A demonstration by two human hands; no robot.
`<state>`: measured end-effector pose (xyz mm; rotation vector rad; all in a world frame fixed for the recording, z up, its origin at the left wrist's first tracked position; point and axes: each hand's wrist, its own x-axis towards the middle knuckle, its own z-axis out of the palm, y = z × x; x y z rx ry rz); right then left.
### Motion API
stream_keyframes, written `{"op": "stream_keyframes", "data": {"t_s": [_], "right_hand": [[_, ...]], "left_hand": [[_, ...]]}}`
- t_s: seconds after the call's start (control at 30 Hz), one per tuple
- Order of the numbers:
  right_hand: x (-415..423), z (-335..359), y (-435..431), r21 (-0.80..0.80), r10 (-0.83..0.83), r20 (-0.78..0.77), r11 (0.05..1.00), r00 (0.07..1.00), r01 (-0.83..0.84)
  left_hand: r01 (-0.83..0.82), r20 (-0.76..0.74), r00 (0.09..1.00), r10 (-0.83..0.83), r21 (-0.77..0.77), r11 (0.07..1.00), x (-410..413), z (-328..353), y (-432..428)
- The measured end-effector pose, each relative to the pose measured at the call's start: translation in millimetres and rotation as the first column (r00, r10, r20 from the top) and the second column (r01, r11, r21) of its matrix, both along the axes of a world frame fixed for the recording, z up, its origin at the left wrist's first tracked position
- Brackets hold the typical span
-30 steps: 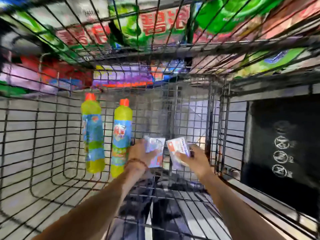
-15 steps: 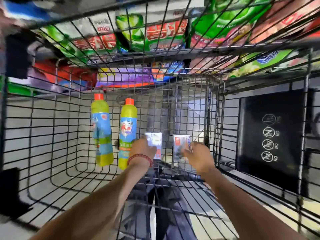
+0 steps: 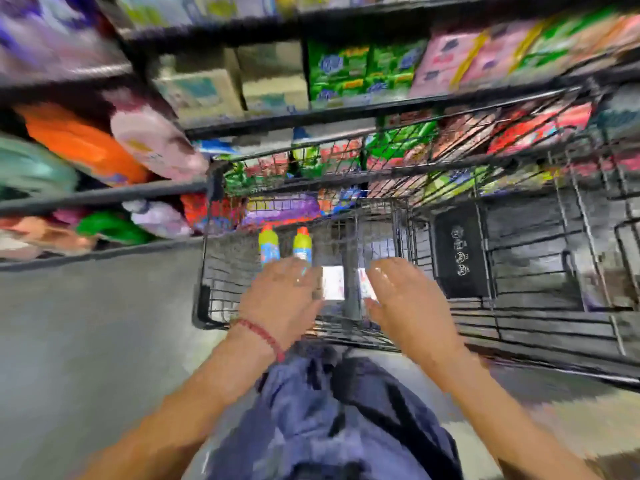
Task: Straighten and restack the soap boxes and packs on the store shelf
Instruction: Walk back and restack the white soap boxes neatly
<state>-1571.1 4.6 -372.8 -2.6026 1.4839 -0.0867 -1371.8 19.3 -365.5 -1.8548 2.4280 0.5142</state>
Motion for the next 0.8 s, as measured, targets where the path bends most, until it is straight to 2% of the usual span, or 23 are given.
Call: {"op": "stream_keyframes", "data": {"t_s": [0.17,0.37,0.47,0.53,0.67,0.8], "right_hand": [[-15.1,16.5,74.7,-0.101,-0.019,0.104,0.994,0.994,0.030],[-35.5,7.9,138.6,-0.068,-0.006,0.151,0.998,0.989,0.016],[-36.0,11.2,159.3,-0.068,0.049,0.161,0.997,0.986,-0.039],[-31.2,16.1,174.9,-0.066,0.082,0.166,0.995,0.983,-0.072],[-8.9,20.9,199.0,-0.098,0.216,0.193,0.975,0.957,-0.201],[43.1,26.5,218.2,-0.099,0.344,0.197,0.939,0.918,-0.331]], "left_hand": [[0.079,-0.060,0.994,-0.088,-0.137,0.987,8.4,31.6,67.9],[-0.037,-0.070,0.997,0.020,-0.251,0.967,-7.5,27.1,146.1],[-0.187,-0.065,0.982,0.177,-0.238,0.953,-14.5,29.3,189.6],[-0.346,-0.084,0.938,0.337,-0.141,0.928,-15.0,31.3,224.4],[-0.607,-0.111,0.793,0.599,-0.051,0.793,-0.2,29.9,290.5],[-0.718,-0.108,0.695,0.711,-0.051,0.694,33.5,31.4,338.7]]}}
